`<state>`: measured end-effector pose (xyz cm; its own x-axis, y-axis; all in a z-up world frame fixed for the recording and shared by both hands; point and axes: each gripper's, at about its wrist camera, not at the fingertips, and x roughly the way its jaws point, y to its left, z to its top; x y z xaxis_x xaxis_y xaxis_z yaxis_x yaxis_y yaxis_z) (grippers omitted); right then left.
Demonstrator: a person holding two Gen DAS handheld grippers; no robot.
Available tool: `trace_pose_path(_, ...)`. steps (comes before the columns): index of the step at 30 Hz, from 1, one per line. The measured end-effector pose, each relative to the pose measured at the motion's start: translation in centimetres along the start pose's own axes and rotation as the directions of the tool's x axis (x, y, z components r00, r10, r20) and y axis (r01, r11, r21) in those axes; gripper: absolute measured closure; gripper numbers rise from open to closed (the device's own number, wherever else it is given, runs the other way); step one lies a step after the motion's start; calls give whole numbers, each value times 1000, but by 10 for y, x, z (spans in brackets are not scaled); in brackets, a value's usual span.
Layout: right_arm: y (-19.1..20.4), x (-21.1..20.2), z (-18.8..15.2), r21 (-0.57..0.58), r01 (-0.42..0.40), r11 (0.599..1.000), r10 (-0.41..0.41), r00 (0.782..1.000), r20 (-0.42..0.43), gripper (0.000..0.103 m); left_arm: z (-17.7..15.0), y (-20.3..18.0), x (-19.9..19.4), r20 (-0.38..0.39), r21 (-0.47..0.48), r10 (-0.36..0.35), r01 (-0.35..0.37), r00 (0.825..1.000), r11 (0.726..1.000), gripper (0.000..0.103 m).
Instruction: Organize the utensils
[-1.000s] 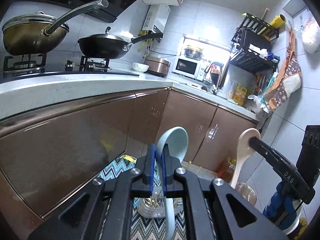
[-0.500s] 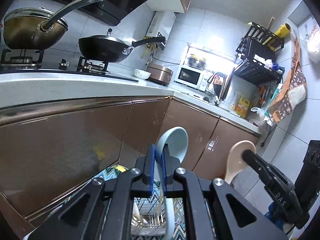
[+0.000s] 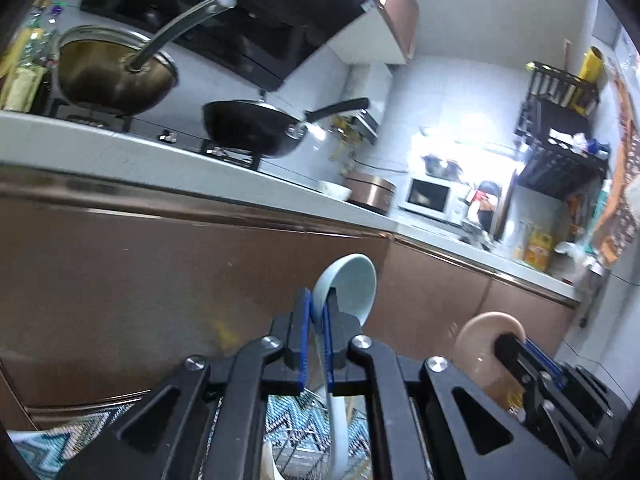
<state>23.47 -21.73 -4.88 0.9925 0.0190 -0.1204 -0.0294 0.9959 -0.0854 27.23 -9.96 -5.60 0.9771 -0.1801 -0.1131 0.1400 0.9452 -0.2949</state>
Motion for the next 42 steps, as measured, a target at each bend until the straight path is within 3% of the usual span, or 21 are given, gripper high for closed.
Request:
trace_pose_path(10,10,19,-51,-42,22,999,-22,1000,-7,96,-57,5,24,49,10,76,-77,996,997,95)
trace_pose_path(12,11,21,-61,-42,11,999,-12,999,-29,95,-63,8,25,43,3,75,-75,996,997,90)
trace_pose_path(13,11,21,-63,-41,8,999,-9,999,-34,91,-65,8,23,55,5,77,-77,995,997,79)
trace_pose_path(14,11,21,-66,-40,7,999,-9,999,-35,81,-64,8,21,64,2,70,-70,995,998,67)
trace_pose_path(16,11,16,-68,-32,6,999,-7,1000,-28,71,-62,6,14,86,4,54,-55,995,998,59)
trace_pose_path(21,10,4,-63,-25,14,1000,-14,999,-33,71,-46,10,-7,87,2,40,-40,995,999,57)
trace_pose_path(23,8,-4,-58,-20,19,1000,-19,999,-31,71,-37,11,-21,90,19,40,-42,995,999,50)
trace_pose_path(27,6,-28,-46,-1,28,1000,-28,999,-44,68,-20,8,-48,31,96,95,-98,995,991,45)
trace_pose_path(29,7,-37,-42,20,19,1000,-18,998,-61,60,-16,6,-62,4,138,138,-137,990,981,45)
trace_pose_path(33,13,-66,-36,46,31,998,-27,996,-85,57,-11,2,-92,-24,225,191,-180,981,958,40)
trace_pose_path(37,17,-91,-33,72,54,996,-47,994,-98,50,-8,9,-122,-56,236,209,-191,976,953,33)
trace_pose_path(42,21,-117,-26,82,93,992,-84,992,-99,39,-5,13,-152,-59,266,229,-206,972,942,32)
